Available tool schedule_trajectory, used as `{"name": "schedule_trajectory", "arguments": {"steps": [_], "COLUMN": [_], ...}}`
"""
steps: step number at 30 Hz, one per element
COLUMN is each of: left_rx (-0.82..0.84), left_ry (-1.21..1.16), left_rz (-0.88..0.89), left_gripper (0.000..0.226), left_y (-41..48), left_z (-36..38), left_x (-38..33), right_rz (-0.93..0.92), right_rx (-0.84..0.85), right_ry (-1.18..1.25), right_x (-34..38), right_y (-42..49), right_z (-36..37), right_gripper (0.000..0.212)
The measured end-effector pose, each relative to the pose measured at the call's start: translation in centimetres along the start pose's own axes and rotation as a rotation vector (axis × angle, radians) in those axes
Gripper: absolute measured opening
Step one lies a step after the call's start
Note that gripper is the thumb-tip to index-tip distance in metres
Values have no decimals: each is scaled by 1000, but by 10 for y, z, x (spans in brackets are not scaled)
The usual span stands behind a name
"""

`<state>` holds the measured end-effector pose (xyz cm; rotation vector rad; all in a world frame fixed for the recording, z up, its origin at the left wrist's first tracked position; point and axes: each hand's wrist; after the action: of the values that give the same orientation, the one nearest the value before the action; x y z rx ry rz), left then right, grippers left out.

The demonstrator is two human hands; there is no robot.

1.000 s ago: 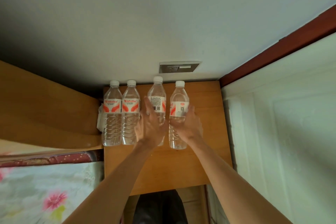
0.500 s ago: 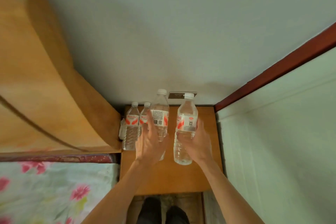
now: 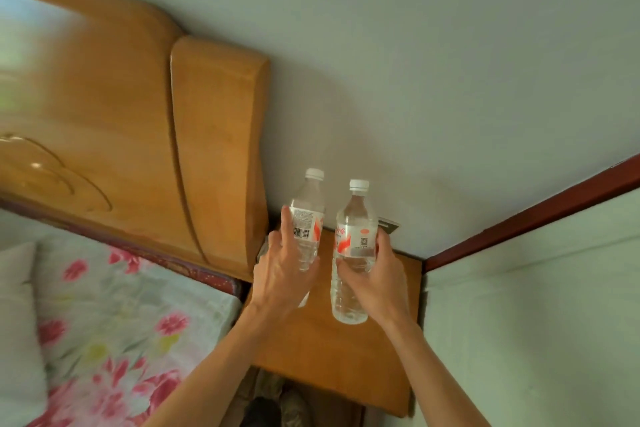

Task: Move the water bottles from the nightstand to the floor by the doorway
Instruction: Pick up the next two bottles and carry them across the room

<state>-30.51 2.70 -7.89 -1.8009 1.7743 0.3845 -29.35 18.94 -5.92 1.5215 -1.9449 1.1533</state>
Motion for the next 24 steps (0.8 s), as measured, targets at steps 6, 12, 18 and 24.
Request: {"name": "schedule_trajectory", "arguments": {"steps": [6,12,18,24], "left_rx": [-119,-245,-371,-484], "left_ry": [-28,-59,-50,-77], "left_rz": [-70,-175,-304,-449], "left_gripper": [106,105,106,113], "left_y": [-40,-87,-140,-198], "left_z": [-28,-55,-79,-105], "left_x": [6,12,31,61], "right_rz": [-151,-295,-433,-583], "right_rx": [84,175,317,508], "right_ry": [-56,-93,-113,-137], "right_x": [32,57,84,123], "right_y": [-20,-38,-56,-89], "right_z": [-2,16,47,88], "right_gripper": [70,76,79,85]}}
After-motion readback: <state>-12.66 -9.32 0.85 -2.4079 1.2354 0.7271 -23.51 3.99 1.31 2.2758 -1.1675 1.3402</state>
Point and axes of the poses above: each hand's wrist, its own y-axis towards the middle knuckle, its own z-axis out of the palm, x = y × z, and after that the axes turned 12 degrees about x, right-handed
